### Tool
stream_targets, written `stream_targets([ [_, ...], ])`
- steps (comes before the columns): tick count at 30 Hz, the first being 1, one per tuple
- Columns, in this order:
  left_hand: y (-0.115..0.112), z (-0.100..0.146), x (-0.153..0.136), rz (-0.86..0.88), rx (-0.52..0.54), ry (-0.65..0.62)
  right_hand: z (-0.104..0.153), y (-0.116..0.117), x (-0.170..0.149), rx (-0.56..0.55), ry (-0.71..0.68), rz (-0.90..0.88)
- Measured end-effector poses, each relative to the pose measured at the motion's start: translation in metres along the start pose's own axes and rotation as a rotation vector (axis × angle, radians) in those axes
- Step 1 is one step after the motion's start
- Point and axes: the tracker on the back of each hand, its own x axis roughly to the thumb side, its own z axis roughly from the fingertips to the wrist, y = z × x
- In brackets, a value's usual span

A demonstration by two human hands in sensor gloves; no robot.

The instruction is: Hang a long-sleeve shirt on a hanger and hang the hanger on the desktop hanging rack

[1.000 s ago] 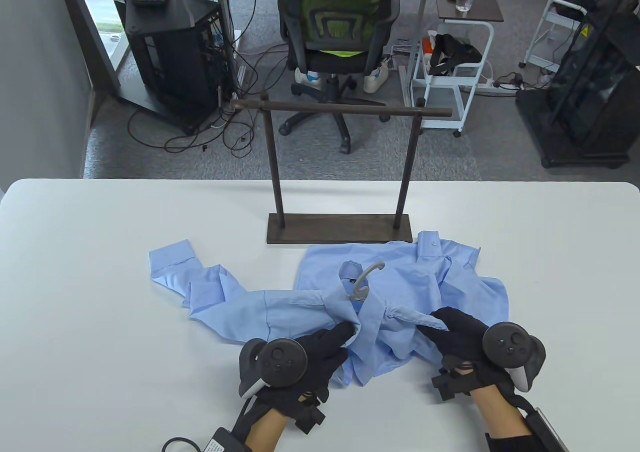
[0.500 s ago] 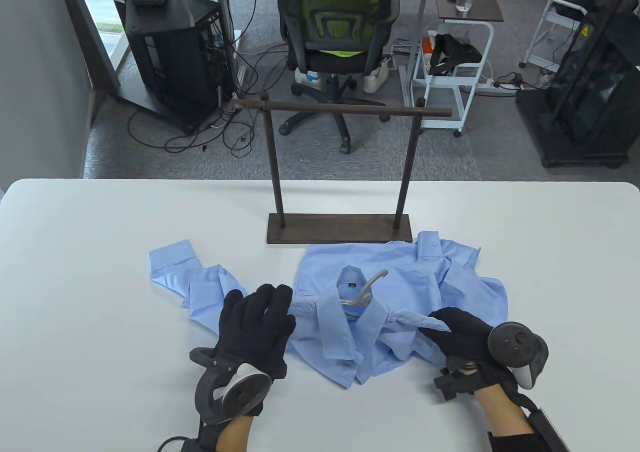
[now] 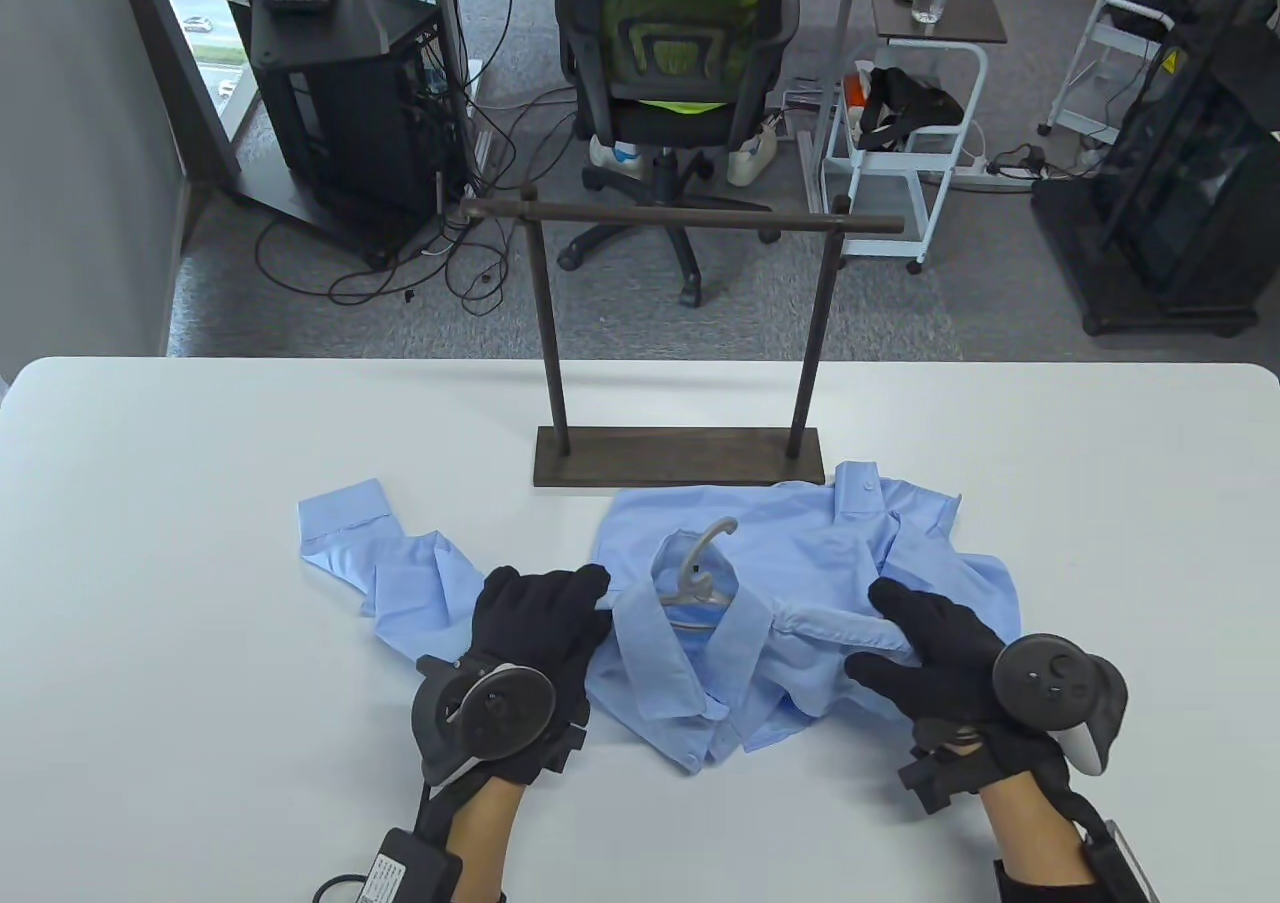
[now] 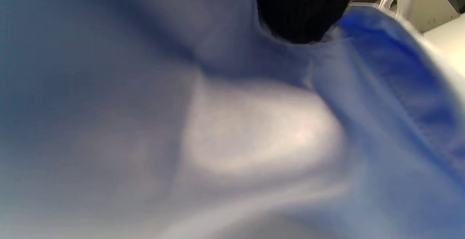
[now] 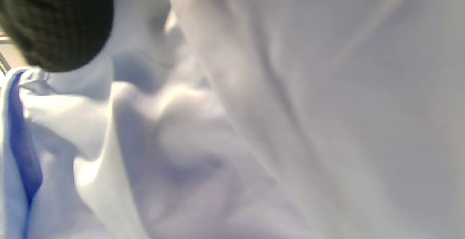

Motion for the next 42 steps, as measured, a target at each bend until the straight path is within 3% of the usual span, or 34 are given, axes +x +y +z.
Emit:
stream_targets([
  [5,0.019,-0.035,-0.008,-0.009,0.033,0.028,0.010,-0.051,-0.001,-0.153,0.115,0.086],
  [10,0.036,-0.080,-0.017,-0.012,0.039,0.112,0.016,-0.072,-0.010,-0.191,0.261,0.130],
  [13,0.047,-0.108,-0.021,-0.038,0.005,0.196,0.015,-0.071,-0.013,-0.221,0.256,0.105],
  [18,0.065,-0.146,-0.027,-0.065,-0.073,0.334,0.013,-0.065,-0.011,-0.175,0.267,0.148],
  [25,0.074,-0.186,-0.033,-0.097,-0.128,0.393,0.009,-0.055,-0.011,-0.120,0.280,0.202],
  [33,0.052,-0.228,-0.038,-0.097,-0.157,0.412,0.004,-0.039,-0.009,-0.060,0.271,0.272],
  [42,0.025,-0.239,-0.057,-0.107,-0.200,0.470,0.002,-0.031,-0.007,-0.024,0.268,0.302],
])
